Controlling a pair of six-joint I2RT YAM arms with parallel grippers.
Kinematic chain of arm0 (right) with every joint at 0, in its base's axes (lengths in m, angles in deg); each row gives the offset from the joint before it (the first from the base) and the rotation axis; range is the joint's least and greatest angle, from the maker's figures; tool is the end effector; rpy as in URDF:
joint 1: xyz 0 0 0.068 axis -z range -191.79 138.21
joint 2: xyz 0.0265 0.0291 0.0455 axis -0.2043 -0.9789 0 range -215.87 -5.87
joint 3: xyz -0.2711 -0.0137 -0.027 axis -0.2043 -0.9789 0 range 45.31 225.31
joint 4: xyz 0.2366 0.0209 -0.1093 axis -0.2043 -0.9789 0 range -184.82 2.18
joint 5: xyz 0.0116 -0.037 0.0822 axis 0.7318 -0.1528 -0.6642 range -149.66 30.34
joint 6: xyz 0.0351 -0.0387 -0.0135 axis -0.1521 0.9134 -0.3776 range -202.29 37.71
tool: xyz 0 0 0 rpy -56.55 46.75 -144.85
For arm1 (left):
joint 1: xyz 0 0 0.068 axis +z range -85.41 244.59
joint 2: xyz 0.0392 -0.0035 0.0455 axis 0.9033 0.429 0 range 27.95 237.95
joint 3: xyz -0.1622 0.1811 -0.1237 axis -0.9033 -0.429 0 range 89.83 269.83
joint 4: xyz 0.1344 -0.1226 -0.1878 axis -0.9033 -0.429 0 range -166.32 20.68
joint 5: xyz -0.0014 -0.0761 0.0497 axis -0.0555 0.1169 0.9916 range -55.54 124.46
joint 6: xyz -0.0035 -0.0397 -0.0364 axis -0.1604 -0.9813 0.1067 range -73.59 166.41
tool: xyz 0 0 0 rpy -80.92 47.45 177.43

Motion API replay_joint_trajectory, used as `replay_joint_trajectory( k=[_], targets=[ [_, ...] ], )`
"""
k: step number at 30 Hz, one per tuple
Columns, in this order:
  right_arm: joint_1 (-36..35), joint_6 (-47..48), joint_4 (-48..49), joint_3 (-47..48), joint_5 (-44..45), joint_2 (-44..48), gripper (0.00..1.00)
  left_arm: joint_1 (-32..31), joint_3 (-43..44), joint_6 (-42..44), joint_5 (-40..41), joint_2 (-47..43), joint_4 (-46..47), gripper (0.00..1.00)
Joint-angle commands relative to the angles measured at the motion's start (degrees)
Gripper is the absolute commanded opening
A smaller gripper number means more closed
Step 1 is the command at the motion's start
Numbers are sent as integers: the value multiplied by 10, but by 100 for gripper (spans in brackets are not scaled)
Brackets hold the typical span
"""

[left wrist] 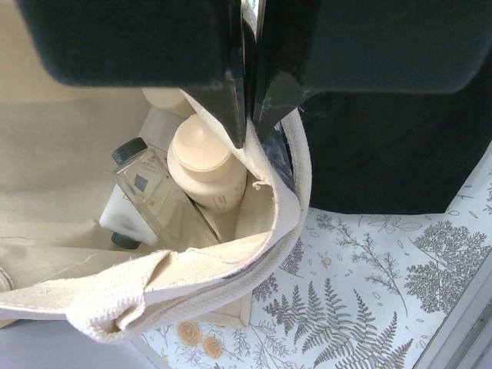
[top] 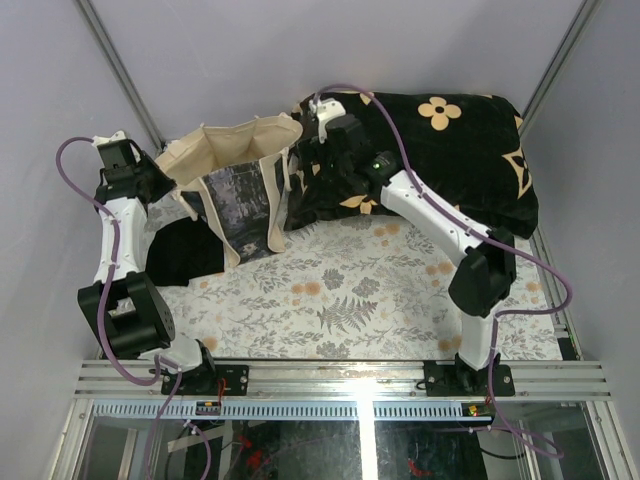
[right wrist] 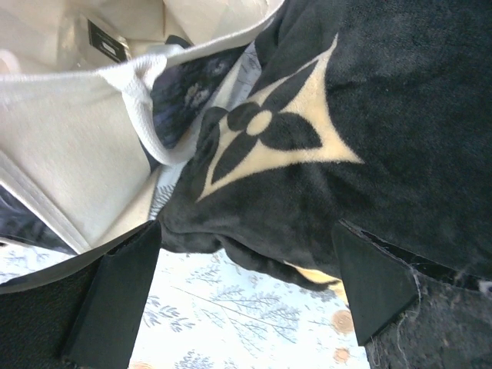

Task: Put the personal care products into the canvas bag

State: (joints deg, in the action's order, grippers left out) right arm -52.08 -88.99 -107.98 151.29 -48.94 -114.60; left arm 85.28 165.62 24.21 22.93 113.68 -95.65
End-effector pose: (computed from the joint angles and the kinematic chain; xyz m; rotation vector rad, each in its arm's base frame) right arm 0.3496 0.2877 0.3692 -0.4534 1.9274 0.3522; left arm 0.3204 0.1133 0.3290 -0.6984 2.0853 -0.2365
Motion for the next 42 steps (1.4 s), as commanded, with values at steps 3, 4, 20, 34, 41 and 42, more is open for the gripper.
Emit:
replay_joint_trajectory(
  k=[3, 4, 20, 34, 41, 42],
  targets=[
    [55, -104, 14, 169, -89, -113, 100, 9, -9, 3, 1, -13, 38, 0],
    [59, -116, 10, 200, -102, -135, 100, 8, -9, 3, -1, -14, 38, 0],
    [73, -263, 77, 317, -237, -280, 83, 4, -15, 29, -85, -41, 42, 0],
    [38, -211, 71, 338, -244, -305, 5, -13, -23, 33, -127, -47, 50, 0],
    [7, -130, 15, 346, -272, -241, 0, -127, 52, 81, -84, -30, 0, 0],
    [-1, -119, 7, 343, -275, -229, 0, -137, 57, 75, -82, -27, 3, 0]
  ],
)
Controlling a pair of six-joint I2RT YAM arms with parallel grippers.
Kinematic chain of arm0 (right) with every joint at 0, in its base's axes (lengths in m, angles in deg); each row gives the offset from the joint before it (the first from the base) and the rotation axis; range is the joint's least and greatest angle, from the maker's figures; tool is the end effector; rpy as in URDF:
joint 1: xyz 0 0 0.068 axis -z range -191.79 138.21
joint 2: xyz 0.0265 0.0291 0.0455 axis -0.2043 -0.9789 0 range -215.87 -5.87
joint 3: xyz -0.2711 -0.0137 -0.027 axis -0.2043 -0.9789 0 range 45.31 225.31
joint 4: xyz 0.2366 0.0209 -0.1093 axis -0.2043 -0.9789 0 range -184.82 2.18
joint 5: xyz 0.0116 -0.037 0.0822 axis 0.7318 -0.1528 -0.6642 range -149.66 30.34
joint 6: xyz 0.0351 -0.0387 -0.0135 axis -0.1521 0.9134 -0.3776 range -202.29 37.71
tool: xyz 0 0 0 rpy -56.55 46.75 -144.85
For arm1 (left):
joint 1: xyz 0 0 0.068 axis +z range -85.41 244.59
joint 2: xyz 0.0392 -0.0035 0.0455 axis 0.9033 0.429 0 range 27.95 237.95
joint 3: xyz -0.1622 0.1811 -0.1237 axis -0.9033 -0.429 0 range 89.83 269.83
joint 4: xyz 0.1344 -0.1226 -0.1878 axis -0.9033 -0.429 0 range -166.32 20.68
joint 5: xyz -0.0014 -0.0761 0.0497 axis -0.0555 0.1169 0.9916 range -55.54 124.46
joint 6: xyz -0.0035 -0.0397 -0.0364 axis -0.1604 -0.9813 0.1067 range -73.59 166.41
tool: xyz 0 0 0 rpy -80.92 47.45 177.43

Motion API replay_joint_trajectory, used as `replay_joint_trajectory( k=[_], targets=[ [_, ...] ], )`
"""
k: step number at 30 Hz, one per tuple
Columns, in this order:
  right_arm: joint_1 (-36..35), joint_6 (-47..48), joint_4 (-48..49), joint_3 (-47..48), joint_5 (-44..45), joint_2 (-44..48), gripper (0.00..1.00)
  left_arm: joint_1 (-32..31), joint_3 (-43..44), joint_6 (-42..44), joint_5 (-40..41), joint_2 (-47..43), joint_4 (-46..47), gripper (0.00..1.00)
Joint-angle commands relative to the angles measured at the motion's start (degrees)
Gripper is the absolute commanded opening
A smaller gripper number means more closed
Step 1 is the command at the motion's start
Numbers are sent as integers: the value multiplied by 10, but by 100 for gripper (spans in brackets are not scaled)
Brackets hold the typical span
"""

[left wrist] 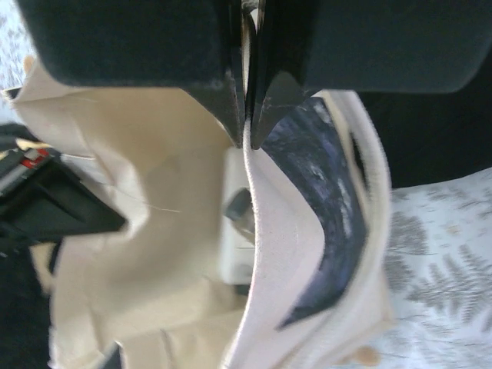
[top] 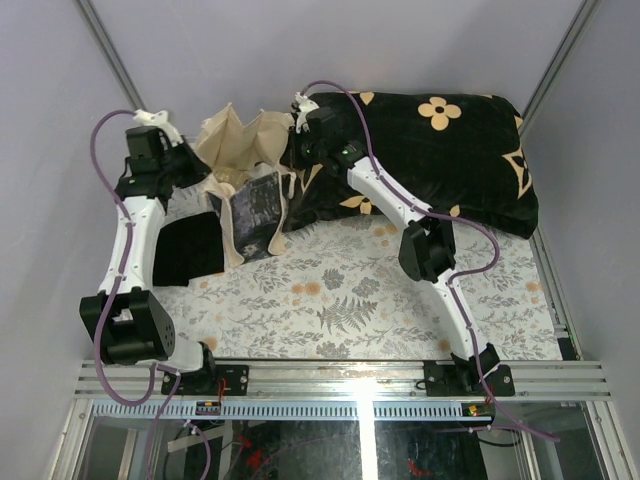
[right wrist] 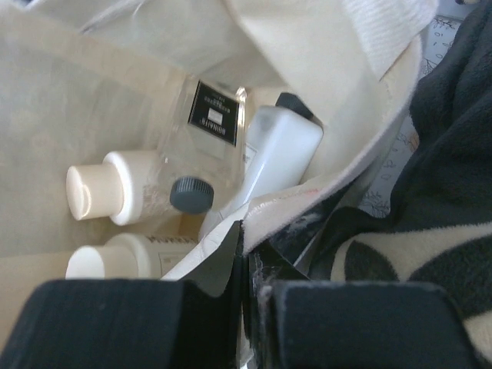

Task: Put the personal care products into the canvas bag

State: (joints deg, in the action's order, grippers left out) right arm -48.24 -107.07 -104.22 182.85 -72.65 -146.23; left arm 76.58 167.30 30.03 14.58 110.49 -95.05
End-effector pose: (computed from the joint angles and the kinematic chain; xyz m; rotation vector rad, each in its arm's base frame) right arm 0.4565 0.3472 0.2939 -0.3651 1.9775 0.9213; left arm 0.3228 0.0561 0.3582 -0.3103 2.0764 -0.4115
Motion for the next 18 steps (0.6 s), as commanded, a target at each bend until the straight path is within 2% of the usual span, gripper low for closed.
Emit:
replay_joint_trajectory(
  k=[1, 5, 11, 18],
  targets=[
    [-46, 70, -37, 23, -41, 98, 0, -57, 43, 13, 0, 8, 0, 0],
    [-66, 76, -48, 19, -55, 136, 0, -72, 59, 5, 2, 24, 5, 0],
    [-79, 74, -74, 92, -65, 153, 0, -86, 72, -13, -13, 29, 21, 0],
    [-80, 68, -66, 83, -48, 189, 0, -119, 131, -21, -17, 18, 13, 0]
  ],
)
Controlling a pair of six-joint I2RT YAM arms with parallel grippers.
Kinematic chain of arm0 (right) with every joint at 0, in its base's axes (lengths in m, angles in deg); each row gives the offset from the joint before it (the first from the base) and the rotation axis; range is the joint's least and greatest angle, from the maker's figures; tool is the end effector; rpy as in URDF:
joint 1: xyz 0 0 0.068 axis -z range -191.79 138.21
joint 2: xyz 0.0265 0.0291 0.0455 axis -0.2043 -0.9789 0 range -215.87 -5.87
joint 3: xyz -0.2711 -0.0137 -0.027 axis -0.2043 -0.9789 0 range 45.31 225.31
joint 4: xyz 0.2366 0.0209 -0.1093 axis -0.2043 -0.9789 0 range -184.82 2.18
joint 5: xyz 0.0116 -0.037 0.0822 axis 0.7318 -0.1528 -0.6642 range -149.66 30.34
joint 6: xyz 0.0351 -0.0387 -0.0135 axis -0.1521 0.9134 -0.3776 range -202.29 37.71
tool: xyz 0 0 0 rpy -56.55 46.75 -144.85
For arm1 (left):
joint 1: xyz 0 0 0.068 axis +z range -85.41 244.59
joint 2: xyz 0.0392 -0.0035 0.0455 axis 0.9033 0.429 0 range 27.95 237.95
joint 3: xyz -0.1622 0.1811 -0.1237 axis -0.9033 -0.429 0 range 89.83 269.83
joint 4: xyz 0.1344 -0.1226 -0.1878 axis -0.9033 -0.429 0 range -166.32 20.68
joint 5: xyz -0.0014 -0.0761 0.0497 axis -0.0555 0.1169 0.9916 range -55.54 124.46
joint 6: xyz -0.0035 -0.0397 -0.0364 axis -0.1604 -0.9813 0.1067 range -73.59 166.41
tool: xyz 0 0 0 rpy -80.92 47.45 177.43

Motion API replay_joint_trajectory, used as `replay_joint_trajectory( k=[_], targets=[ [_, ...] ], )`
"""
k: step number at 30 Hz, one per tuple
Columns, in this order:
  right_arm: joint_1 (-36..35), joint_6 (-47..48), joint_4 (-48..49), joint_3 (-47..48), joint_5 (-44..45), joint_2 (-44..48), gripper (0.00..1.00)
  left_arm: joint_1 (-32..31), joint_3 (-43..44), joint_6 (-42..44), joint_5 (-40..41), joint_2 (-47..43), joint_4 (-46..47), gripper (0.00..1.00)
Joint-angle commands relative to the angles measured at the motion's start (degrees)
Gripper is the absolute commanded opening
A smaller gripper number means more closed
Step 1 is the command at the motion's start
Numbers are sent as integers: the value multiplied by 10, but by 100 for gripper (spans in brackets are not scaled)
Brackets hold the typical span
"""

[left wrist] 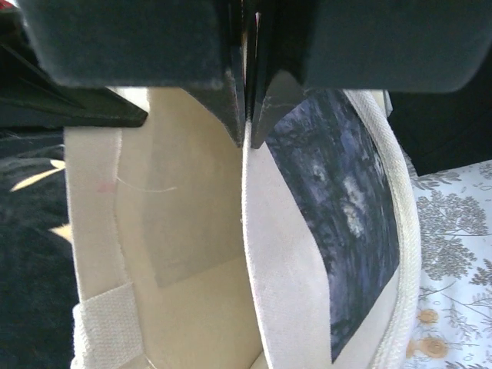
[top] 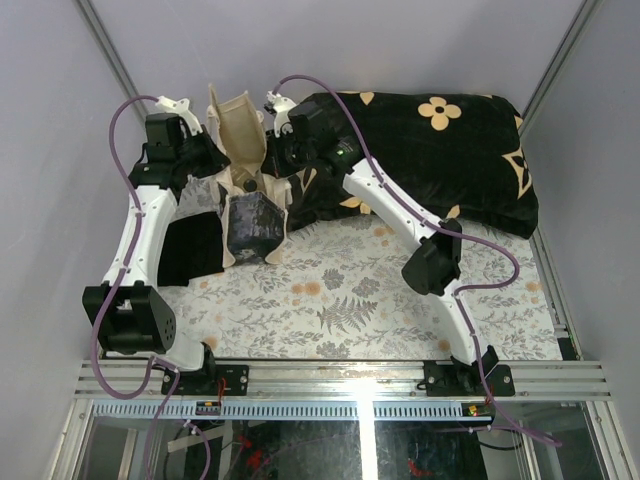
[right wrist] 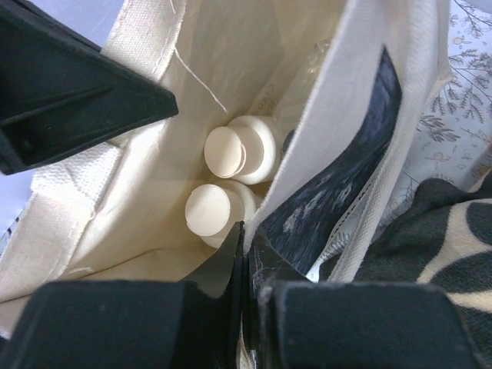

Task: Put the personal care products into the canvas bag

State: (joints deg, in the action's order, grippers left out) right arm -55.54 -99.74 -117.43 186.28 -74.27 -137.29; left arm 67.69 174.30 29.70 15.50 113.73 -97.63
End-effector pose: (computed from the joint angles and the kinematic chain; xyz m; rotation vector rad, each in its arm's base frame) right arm 0.3752 0.3717 0.3740 -0.6367 1.9279 0.9429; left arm 0.3406 0.0068 0.3778 -0.1590 2.0879 -0.4894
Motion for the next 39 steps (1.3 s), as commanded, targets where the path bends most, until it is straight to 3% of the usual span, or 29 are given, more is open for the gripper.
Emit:
replay_joint_trajectory(
  k=[1, 8, 11, 12, 14, 17, 20, 22, 23, 25, 33, 39],
  targets=[
    [-7, -4, 67, 49, -28, 102, 0, -36, 74, -18, -23, -16, 33, 0],
    [-7, -3, 67, 25, -19, 107, 0, -50, 66, -9, -1, -30, 12, 0],
    [-9, 7, 60, 7, -16, 113, 7, -50, 18, -9, 17, -46, 13, 8],
    [-11, 12, 59, 2, -14, 116, 15, -50, 2, -9, 23, -55, 16, 13],
    [-11, 22, 55, -6, -11, 122, 35, -50, -20, -8, 37, -71, 17, 37],
    [-12, 33, 50, -19, -5, 130, 51, -50, -25, 3, 52, -84, 6, 48],
    [-11, 40, 44, -28, -2, 134, 67, -50, -18, 12, 70, -89, -6, 71],
    [-12, 43, 38, -28, 3, 135, 82, -50, -12, 15, 85, -92, -14, 97],
    [-12, 46, 35, -29, 7, 138, 91, -50, -8, 17, 96, -95, -19, 100],
    [-11, 53, 31, -36, 20, 145, 100, -49, 2, 23, 121, -98, -31, 100],
    [-2, 61, 3, -109, 163, 201, 100, -49, 73, 41, 256, -111, -89, 100],
    [67, 44, -97, -64, 234, 184, 100, -49, 163, 68, 304, -95, -139, 100]
  ],
)
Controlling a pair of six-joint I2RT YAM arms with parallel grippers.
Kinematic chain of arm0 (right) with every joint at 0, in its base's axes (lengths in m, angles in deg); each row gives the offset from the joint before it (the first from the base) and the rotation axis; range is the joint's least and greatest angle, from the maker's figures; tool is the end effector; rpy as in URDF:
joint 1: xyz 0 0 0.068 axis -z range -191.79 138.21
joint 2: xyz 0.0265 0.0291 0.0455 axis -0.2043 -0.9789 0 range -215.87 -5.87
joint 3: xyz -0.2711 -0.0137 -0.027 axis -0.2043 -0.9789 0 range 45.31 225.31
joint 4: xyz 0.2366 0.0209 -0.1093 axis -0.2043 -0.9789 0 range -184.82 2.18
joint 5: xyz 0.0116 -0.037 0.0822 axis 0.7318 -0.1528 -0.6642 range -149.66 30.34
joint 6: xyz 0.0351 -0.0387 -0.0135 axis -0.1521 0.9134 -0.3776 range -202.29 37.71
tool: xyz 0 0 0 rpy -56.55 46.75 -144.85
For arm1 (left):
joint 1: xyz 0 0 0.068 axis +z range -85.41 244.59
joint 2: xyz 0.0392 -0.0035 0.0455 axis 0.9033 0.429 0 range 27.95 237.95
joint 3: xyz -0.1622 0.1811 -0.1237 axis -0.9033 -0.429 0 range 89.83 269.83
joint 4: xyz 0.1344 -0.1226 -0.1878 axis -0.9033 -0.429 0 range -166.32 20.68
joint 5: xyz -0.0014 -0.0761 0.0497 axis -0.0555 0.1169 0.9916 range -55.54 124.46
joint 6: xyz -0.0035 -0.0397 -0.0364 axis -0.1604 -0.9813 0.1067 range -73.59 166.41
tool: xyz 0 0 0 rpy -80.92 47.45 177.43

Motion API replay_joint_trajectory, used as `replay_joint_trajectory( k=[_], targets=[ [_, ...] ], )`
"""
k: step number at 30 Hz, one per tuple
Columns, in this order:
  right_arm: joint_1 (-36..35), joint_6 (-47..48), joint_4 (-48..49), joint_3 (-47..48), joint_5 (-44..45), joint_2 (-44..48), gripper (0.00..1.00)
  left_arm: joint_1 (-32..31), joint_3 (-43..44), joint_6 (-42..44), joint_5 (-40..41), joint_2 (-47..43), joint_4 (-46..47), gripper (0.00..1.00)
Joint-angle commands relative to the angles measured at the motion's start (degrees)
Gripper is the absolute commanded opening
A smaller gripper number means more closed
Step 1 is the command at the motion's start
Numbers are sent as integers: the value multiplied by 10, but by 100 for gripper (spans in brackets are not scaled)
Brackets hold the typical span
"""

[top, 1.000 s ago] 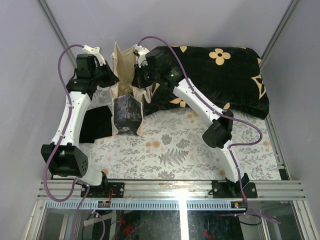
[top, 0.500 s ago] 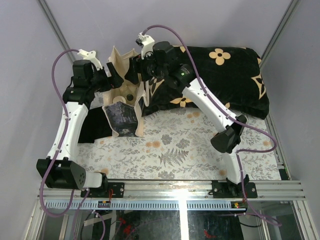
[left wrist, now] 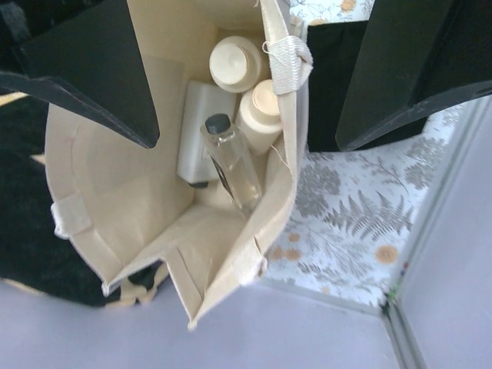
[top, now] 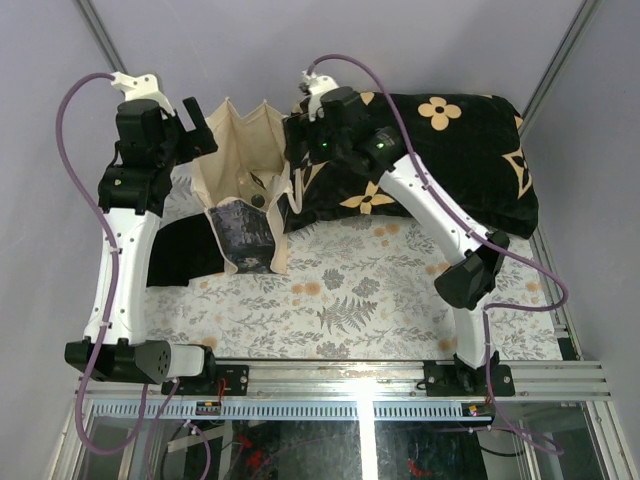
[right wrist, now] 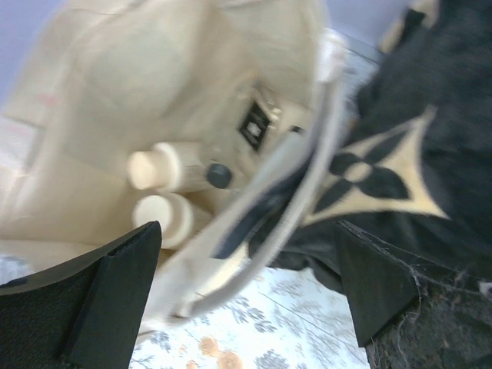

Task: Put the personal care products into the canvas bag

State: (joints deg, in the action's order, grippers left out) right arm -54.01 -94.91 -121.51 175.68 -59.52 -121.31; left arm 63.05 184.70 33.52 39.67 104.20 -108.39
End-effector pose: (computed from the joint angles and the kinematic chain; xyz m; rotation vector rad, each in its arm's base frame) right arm 0.3395 0.3080 0.4376 -0.4969 1.8868 0.6414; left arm 0.2728 -0.0042 0.4667 -0.2509 1.9107 -0.0812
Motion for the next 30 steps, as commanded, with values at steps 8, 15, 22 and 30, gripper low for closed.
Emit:
replay_joint_trajectory(
  k=[8, 15, 22, 30],
  targets=[
    [136, 41, -96, 84, 209, 3, 99, -3, 90, 32, 68, 5, -34, 100],
    [149, 61, -74, 9, 247, 30, 99, -4, 70, 32, 80, 0, -28, 100],
    [153, 70, -66, 9, 253, 27, 99, -3, 66, 47, 84, -10, -17, 100],
    [153, 69, -68, 11, 251, 21, 99, -3, 61, 51, 81, -8, -16, 100]
  ],
)
